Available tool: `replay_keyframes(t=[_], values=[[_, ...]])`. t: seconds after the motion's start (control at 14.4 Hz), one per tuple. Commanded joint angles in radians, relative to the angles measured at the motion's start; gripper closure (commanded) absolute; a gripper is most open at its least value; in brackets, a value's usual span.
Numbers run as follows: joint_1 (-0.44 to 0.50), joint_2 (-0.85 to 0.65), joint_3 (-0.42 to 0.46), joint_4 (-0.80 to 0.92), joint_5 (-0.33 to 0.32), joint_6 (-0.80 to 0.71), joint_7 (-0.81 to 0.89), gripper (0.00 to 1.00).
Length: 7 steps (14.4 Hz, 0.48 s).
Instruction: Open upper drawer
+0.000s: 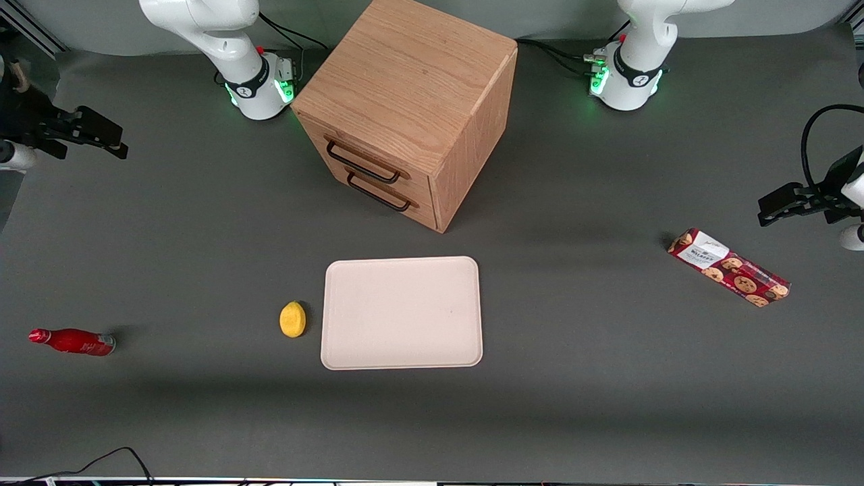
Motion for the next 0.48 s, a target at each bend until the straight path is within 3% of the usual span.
replay_keyframes(t=[0.0,0.42], values=[[0.013,0.000,-0.003,0.020,-0.017,-0.023,0.024,0.00],[0.022,0.001,0.038,0.020,-0.002,-0.046,0.014,0.00]])
